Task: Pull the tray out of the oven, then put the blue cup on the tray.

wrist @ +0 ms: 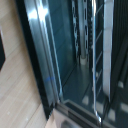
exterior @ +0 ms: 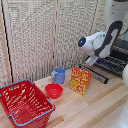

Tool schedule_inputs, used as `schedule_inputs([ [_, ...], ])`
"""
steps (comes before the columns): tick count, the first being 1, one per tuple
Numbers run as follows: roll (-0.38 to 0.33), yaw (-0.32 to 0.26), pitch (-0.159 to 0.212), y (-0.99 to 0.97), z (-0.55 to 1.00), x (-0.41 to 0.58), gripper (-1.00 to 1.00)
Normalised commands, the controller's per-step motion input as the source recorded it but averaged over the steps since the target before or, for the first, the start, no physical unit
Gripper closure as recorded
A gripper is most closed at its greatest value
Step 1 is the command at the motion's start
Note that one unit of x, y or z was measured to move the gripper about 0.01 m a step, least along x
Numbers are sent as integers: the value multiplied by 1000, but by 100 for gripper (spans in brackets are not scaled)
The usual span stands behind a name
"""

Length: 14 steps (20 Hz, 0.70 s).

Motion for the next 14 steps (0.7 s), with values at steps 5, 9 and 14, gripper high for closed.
schedule_inputs([
  [5,33,34,34,-522,-53,74,-100],
  [9,58,2,32,-363,11,16,100],
  [14,32,0,0,-151,33,0,100],
])
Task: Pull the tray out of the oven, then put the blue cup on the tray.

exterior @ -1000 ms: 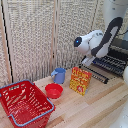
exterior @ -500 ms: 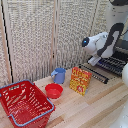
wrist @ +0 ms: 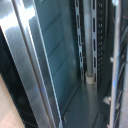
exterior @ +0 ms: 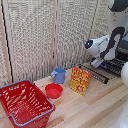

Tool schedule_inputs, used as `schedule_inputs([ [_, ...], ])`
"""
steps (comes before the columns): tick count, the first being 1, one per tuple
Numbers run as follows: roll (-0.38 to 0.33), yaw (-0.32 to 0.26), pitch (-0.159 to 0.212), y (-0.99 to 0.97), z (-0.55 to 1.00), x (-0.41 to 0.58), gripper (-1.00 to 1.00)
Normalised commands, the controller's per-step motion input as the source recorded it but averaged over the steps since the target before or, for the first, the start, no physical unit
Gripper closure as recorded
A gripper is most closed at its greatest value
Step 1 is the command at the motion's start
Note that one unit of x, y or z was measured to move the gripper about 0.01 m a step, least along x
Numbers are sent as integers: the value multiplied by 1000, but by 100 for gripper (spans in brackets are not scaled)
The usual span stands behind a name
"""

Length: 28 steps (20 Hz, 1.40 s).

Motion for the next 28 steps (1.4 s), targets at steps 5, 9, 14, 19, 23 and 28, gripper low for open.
schedule_inputs([
  [5,61,-66,5,-129,17,0,100],
  [9,52,-90,1,-20,-4,14,100],
  [14,57,-90,1,252,0,69,100],
  [19,121,-98,-21,534,20,94,100],
  [23,147,-122,-52,639,0,111,100],
  [28,123,-112,-74,715,-27,47,100],
])
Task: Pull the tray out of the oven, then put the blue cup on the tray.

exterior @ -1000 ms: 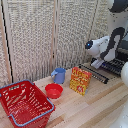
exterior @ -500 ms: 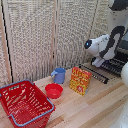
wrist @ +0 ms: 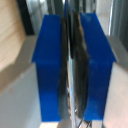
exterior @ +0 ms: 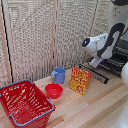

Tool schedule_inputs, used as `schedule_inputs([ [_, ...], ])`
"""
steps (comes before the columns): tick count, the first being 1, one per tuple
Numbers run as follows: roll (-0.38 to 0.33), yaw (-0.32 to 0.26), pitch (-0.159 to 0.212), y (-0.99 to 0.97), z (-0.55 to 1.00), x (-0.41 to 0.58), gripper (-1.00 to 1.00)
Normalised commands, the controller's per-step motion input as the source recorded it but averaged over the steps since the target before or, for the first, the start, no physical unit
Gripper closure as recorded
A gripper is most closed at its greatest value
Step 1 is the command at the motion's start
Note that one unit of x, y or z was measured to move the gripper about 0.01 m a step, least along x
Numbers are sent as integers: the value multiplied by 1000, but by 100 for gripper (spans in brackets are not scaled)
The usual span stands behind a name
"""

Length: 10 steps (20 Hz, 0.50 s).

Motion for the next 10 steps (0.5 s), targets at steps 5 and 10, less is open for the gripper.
schedule_inputs([
  [5,47,-86,-48,849,-155,117,100],
  [10,-33,-44,8,419,-63,156,100],
])
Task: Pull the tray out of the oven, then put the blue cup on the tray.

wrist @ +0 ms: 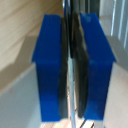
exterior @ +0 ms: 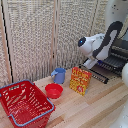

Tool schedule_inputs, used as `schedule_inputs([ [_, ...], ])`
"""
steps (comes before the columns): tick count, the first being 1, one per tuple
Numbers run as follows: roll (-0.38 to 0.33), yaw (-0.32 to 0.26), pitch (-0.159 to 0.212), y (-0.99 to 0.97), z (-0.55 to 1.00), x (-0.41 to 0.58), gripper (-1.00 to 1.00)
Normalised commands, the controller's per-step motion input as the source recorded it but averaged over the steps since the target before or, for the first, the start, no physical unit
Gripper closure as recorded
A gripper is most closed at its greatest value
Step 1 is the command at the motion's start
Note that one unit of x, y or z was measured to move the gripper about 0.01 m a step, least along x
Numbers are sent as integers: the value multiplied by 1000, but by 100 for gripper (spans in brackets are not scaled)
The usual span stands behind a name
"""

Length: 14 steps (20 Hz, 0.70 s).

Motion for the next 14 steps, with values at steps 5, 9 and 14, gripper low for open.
schedule_inputs([
  [5,49,46,0,-1,65,35,-100],
  [9,128,54,-2,-15,489,10,-100],
  [14,97,-17,-45,-4,813,69,-100],
])
